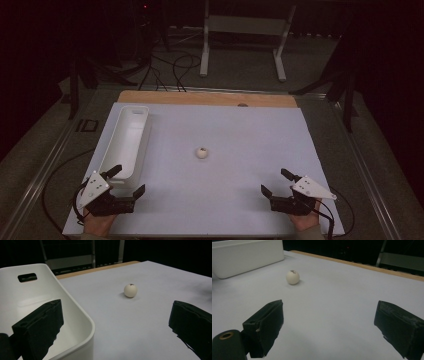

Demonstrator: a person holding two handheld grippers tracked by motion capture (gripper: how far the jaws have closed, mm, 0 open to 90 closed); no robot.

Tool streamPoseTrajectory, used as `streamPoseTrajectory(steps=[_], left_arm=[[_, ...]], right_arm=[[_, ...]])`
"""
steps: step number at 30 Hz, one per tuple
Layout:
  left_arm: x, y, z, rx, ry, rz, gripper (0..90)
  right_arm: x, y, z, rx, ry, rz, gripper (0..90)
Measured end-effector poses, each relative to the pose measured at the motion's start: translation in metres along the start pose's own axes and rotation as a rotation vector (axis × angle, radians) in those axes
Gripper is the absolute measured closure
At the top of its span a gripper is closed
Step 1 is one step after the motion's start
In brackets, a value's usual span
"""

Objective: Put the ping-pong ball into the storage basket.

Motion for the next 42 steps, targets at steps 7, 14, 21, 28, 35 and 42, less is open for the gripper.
streamPoseTrajectory(steps=[7,14,21,28,35,42], left_arm=[[0.001,0.001,0.001,0.005,-0.002,-0.002,0.0],[0.000,0.002,-0.001,-0.001,0.006,-0.006,0.0],[0.001,0.005,-0.007,-0.001,0.009,-0.007,0.0],[0.002,0.007,-0.020,-0.011,0.005,-0.005,0.0],[0.005,0.009,-0.028,-0.012,-0.004,-0.004,0.1],[0.014,0.014,-0.034,0.005,-0.029,0.009,0.1]], right_arm=[[0.000,-0.001,-0.001,0.004,0.011,0.000,8.7],[0.001,-0.001,-0.002,0.001,0.020,0.000,8.7],[0.002,-0.003,-0.001,0.005,0.025,0.001,8.7],[0.003,-0.005,0.000,0.004,0.025,0.001,8.8],[0.004,-0.005,-0.001,0.008,0.028,0.003,8.8],[0.004,-0.005,-0.002,0.008,0.032,0.005,8.8]])
Point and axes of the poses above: each handheld gripper's, and its own axes: x roughly forward along the jaws, z roughly out of its underside, y roughly to its right, the point moved 8 cm from there along x, roughly forward along the jaws, and after that the axes turned 13 degrees about y, right-handed, at the moved point
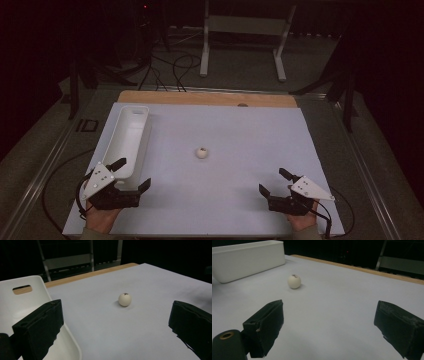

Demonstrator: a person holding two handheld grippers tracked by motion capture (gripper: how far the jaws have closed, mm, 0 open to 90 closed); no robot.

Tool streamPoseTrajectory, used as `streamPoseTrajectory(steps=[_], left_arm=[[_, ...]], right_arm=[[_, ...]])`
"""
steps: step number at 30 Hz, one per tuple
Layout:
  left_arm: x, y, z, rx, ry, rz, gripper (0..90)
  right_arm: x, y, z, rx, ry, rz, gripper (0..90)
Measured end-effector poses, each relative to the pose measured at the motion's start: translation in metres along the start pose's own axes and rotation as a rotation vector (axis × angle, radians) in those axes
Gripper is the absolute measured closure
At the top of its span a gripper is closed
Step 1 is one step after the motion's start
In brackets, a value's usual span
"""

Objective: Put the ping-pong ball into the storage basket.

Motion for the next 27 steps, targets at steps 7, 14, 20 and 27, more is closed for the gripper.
streamPoseTrajectory(steps=[7,14,20,27], left_arm=[[0.008,0.003,-0.004,0.017,-0.019,0.018,0.1],[0.017,0.003,-0.007,0.024,-0.040,0.026,0.1],[0.023,0.002,-0.009,0.021,-0.053,0.039,0.1],[0.028,0.001,-0.007,0.027,-0.074,0.045,0.1]], right_arm=[[0.001,0.000,0.000,0.001,0.000,-0.004,8.8],[0.001,0.000,-0.001,0.000,0.002,-0.004,8.8],[0.002,0.000,0.000,-0.002,0.000,0.000,8.8],[0.004,0.000,0.002,-0.002,-0.007,-0.001,8.8]])
Point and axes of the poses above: each handheld gripper's, and its own axes: x roughly forward along the jaws, z roughly out of its underside, y roughly to its right, the point moved 8 cm from there along x, roughly forward along the jaws, and after that the axes turned 13 degrees about y, right-handed, at the moved point
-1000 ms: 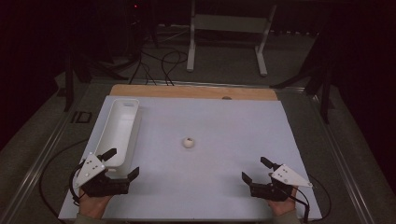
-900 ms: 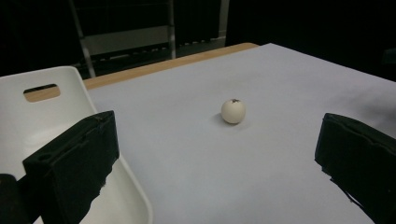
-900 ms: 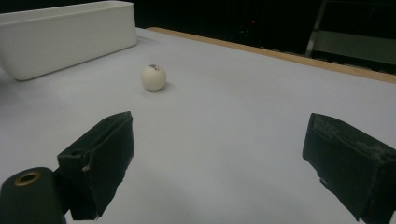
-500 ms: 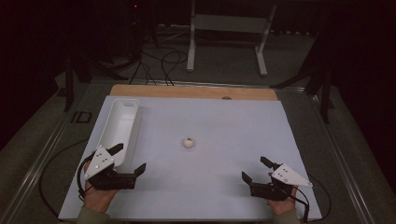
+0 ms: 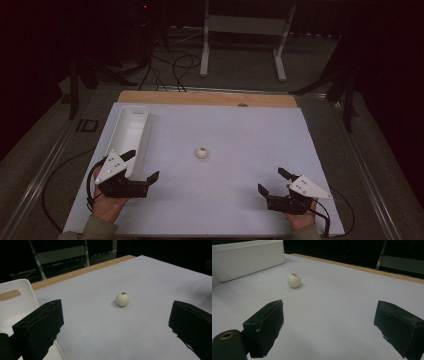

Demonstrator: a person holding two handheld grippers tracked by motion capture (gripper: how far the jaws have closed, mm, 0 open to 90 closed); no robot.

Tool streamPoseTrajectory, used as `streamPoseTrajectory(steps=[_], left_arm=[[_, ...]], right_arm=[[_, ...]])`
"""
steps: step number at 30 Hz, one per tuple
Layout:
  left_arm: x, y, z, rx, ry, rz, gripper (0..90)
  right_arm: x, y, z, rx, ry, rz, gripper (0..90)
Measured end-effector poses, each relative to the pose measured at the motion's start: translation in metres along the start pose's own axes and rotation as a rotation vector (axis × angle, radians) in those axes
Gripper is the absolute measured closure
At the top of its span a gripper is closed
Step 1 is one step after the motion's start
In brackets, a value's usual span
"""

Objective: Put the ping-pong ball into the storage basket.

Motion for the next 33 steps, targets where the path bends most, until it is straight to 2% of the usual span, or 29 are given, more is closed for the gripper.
streamPoseTrajectory(steps=[16,22,33], left_arm=[[0.013,0.002,-0.007,0.015,-0.001,0.009,0.1],[0.022,0.005,-0.007,0.026,-0.021,0.019,0.1],[0.033,0.008,-0.010,0.013,-0.027,0.021,0.0]], right_arm=[[0.000,0.001,0.000,-0.003,-0.003,0.000,8.8],[0.000,0.001,0.001,0.001,-0.007,0.001,8.8],[0.001,0.000,0.002,0.008,-0.016,-0.006,8.8]])
Point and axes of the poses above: each handheld gripper's, and its own axes: x roughly forward along the jaws, z roughly out of its underside, y roughly to its right, the point moved 8 cm from there along x, roughly forward along the jaws, and after that the axes turned 13 degrees about y, right-handed, at the moved point
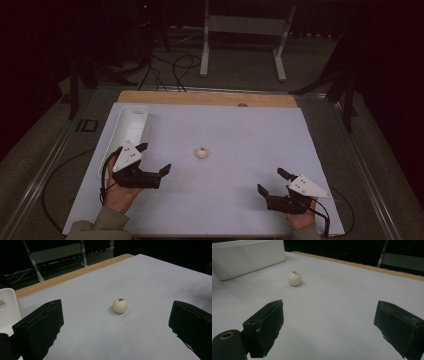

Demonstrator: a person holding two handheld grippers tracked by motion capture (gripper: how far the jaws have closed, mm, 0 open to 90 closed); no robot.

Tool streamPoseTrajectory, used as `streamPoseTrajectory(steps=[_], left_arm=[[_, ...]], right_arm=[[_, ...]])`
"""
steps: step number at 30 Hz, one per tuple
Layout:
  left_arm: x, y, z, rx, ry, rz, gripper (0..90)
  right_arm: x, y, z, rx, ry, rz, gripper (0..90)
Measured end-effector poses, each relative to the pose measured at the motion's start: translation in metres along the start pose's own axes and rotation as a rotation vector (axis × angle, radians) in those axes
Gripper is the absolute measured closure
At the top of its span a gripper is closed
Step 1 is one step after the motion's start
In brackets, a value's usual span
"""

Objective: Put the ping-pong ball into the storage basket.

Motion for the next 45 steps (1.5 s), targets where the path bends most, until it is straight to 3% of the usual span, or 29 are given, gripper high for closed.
streamPoseTrajectory(steps=[27,45], left_arm=[[0.032,0.007,-0.008,0.003,0.005,0.023,0.0],[0.047,0.007,-0.006,0.001,-0.010,0.034,0.0]], right_arm=[[-0.001,0.005,-0.003,0.017,0.024,0.016,8.7],[0.003,0.013,-0.003,-0.007,0.025,0.035,8.7]])
Point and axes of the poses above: each handheld gripper's, and its own axes: x roughly forward along the jaws, z roughly out of its underside, y roughly to its right, the point moved 8 cm from there along x, roughly forward along the jaws, and after that the axes turned 13 degrees about y, right-handed, at the moved point
